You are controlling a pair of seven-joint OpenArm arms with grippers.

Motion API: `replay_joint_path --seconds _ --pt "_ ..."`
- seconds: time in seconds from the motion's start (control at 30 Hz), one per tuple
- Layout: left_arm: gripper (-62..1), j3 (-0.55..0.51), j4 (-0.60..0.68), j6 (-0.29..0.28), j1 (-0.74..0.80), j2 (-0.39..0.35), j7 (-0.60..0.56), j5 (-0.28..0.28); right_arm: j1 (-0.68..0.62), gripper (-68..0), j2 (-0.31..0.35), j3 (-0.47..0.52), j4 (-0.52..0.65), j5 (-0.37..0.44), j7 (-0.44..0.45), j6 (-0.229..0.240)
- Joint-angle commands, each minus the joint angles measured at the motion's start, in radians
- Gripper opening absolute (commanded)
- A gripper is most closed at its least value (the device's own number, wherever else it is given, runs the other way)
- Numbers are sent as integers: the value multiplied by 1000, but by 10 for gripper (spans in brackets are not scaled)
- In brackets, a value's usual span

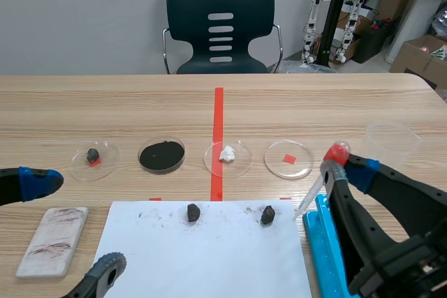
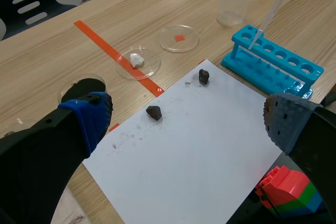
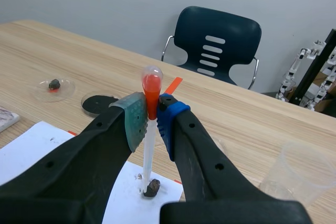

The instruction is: Squeeze the dropper onto the mineral

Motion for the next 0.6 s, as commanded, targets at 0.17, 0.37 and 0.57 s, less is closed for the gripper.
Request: replay_joint_path --seconds 0.17,0.37,0.57 --pt "-4 -6 5 2 -3 2 -14 -10 1 -607 8 8 5 10 -14 -7" --pt "-4 -6 5 2 -3 2 -14 -10 1 -607 8 8 5 10 -14 -7" --pt "-4 -6 5 2 -3 2 -14 -10 1 -607 8 8 5 10 -14 -7"
